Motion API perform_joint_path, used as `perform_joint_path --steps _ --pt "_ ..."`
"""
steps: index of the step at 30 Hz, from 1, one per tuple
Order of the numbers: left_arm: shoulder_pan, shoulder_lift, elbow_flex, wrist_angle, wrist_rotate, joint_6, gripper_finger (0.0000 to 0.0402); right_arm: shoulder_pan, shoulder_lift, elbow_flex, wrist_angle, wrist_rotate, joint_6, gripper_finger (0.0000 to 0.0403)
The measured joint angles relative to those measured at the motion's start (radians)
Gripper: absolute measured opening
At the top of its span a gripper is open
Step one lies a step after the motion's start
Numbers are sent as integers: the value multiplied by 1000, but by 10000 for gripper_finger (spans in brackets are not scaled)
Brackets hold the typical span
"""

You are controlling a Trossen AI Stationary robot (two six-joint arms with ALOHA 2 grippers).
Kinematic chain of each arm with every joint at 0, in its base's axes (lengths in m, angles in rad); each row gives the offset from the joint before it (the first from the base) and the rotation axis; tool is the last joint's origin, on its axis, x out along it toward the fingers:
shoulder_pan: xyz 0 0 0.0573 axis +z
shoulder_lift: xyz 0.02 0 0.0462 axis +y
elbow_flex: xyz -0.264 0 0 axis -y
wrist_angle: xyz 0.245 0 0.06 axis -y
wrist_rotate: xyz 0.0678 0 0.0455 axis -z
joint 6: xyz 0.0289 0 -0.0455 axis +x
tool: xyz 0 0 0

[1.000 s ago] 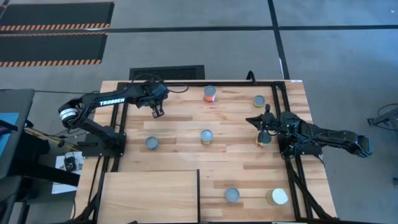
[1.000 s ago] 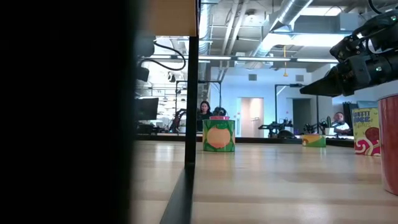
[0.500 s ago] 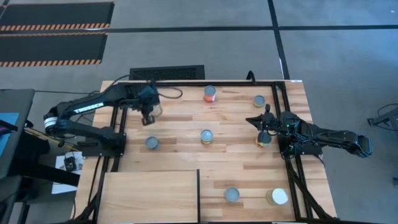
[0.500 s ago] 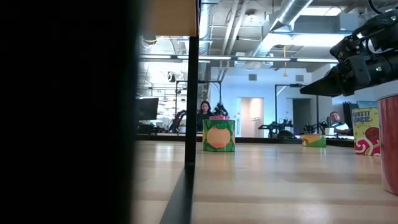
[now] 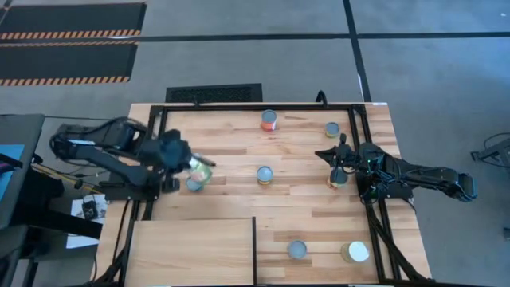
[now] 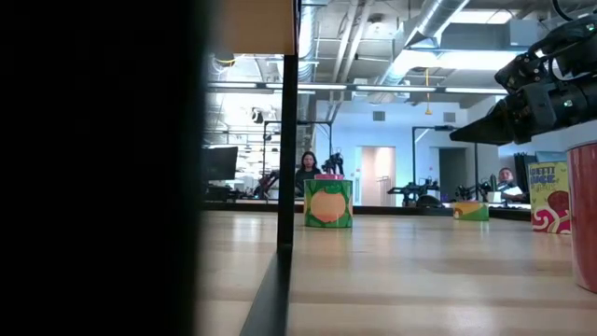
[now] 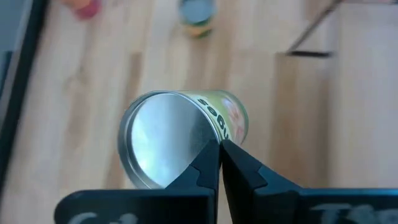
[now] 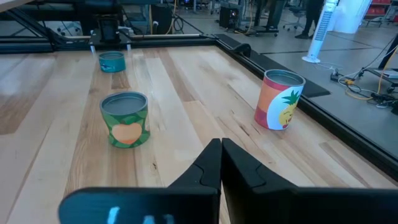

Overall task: Pick and place cans onto a shelf
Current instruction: Put the canned oranges on the shelf

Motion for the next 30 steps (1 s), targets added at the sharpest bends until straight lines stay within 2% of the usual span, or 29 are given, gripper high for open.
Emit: perform_joint_path --steps 7,13,21,30 --pt "-268 107 142 -83 -81 -199 0 0 0 0 0 0 0 28" --pt "-433 224 228 -172 -76 -378 0 0 0 0 0 0 0 29" --pt "-631 312 259 -170 -63 -604 0 0 0 0 3 0 0 29" --pt "-787 372 259 -170 -75 -820 0 0 0 0 5 0 0 29"
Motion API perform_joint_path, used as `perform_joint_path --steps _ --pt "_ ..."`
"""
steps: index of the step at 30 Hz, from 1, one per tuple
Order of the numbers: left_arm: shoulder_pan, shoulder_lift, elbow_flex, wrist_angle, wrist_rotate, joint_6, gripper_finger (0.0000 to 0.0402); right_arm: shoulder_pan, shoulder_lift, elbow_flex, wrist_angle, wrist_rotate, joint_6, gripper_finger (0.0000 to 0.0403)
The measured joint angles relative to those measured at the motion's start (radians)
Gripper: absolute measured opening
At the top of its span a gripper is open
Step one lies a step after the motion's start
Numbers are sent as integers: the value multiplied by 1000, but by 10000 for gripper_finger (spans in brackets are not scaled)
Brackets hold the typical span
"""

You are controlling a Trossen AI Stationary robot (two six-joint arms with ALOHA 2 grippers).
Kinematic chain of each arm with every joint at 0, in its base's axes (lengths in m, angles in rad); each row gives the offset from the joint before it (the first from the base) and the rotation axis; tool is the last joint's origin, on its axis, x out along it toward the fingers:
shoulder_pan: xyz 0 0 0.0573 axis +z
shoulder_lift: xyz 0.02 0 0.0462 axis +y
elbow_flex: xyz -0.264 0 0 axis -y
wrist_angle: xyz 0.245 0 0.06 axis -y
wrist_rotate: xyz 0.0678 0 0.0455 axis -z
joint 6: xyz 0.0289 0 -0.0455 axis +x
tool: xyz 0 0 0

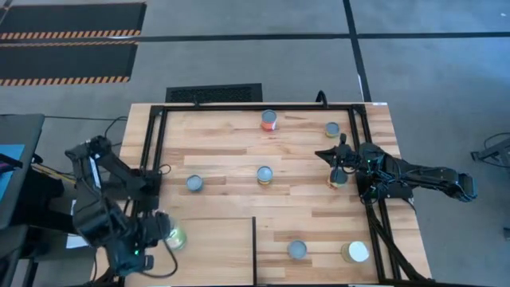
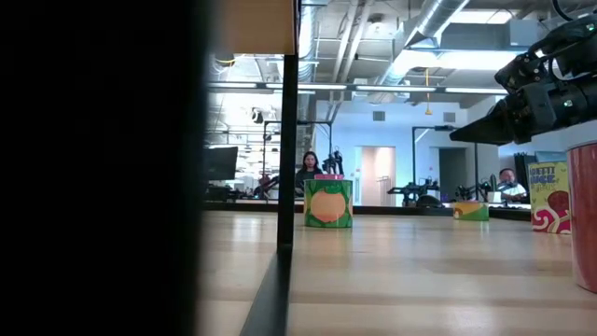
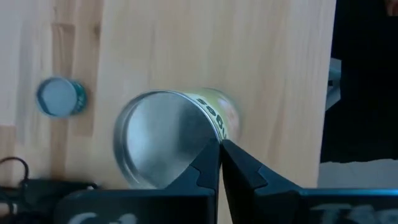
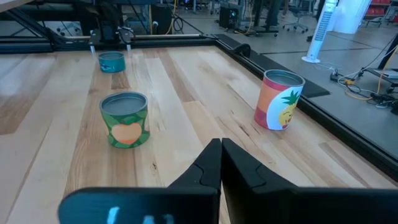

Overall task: Pick and place cans onto a shelf
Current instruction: Put the canned oranges on the shelf

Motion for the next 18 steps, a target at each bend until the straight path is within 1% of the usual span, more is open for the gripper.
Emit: perform_joint_path --steps 9,18 --pt "-92 39 -1 0 19 -134 0 0 0 0 2 0 0 29" --pt "-112 39 -2 0 48 -188 0 0 0 0 2 0 0 28"
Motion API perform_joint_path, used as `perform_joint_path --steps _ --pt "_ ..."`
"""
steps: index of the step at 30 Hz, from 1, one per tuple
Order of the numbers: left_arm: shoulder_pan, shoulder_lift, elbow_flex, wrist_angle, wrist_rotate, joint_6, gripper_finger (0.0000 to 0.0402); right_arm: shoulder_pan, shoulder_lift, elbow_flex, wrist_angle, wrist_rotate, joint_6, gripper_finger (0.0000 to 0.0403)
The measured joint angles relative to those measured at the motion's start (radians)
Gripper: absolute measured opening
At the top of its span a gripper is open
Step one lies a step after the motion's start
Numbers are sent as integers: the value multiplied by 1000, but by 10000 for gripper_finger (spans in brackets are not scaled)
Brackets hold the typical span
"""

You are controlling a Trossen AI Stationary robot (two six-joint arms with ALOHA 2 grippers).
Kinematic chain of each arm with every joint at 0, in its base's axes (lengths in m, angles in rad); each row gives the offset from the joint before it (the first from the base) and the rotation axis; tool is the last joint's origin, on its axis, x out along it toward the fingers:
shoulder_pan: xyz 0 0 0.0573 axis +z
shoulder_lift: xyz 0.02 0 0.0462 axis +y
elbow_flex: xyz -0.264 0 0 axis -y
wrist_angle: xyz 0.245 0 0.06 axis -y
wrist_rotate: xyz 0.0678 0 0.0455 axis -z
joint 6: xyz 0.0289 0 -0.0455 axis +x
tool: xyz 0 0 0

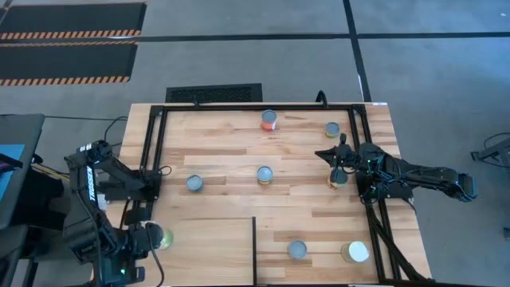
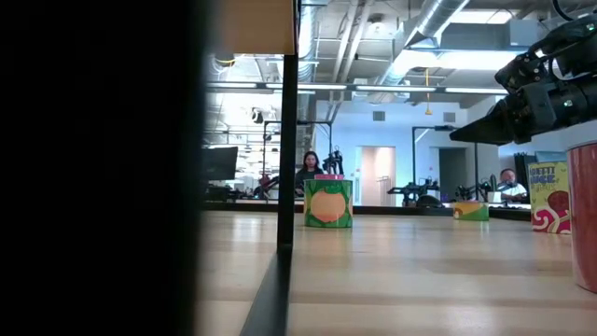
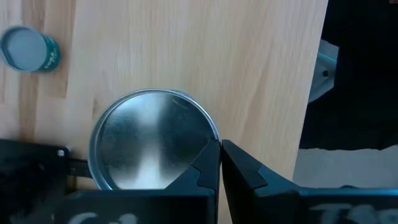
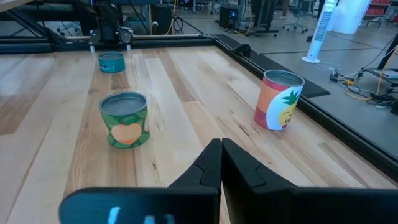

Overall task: Pick and place cans onto a shelf
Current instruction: Put the canned oranges on the shelf

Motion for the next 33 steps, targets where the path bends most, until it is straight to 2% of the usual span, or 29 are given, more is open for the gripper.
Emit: perform_joint_path --steps 7,18,22,29,33 --pt "6 0 0 -1 -4 2 15 0 0 0 0 0 0 28" --pt "35 0 0 0 1 87 47 0 0 0 0 0 0 28" --pt "35 -2 0 0 38 87 41 0 0 0 0 0 0 27" --pt "36 -2 12 -1 105 84 4 0 0 0 0 0 0 29" --pt "35 -1 54 -2 112 76 2 0 0 0 0 0 0 28"
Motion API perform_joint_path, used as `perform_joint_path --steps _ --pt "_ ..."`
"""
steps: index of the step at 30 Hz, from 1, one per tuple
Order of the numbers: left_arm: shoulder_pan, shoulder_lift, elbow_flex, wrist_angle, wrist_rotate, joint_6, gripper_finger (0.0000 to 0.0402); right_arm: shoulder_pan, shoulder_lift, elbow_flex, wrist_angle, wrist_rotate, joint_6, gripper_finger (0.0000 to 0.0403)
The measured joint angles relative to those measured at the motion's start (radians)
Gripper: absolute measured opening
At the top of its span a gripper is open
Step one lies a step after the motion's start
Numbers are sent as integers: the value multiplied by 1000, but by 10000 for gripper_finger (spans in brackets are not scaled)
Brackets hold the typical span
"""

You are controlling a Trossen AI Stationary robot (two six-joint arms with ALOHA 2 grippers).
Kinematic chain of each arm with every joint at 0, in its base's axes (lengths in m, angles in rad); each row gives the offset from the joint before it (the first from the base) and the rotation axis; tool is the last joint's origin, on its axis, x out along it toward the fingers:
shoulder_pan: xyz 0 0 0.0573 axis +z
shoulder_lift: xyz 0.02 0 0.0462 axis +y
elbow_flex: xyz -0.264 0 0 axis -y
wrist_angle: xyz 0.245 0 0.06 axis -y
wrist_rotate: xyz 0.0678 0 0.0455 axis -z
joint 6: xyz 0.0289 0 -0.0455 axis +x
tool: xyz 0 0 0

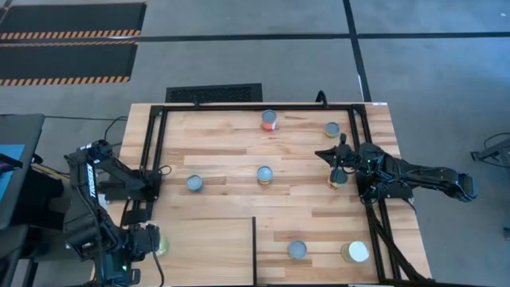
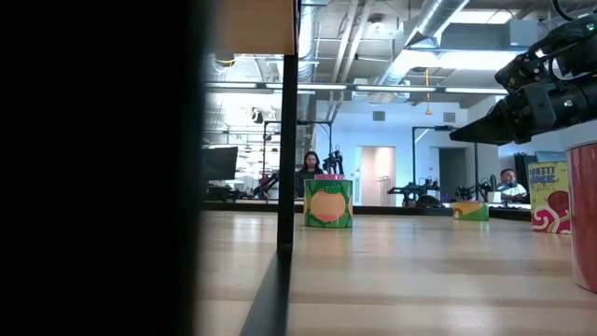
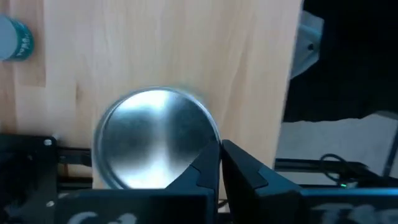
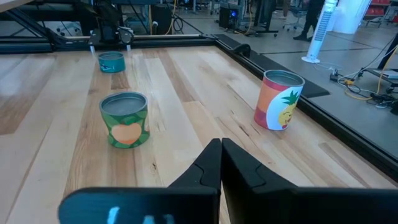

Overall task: Pick and place cans onto a shelf
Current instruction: Put the canned oranges on the shelf

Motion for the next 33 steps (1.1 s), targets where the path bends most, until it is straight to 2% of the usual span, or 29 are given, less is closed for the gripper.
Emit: perform_joint_path --steps 7,16,22,33 --pt "-5 -1 46 24 -27 -7 0 0 0 0 0 0 0 29" --pt "-27 7 -15 95 -27 -34 0 0 0 0 0 0 0 29" --pt "-41 41 -15 137 43 -63 0 0 0 0 0 0 0 29" --pt "-45 46 -15 193 90 -105 0 0 0 0 0 0 0 28"
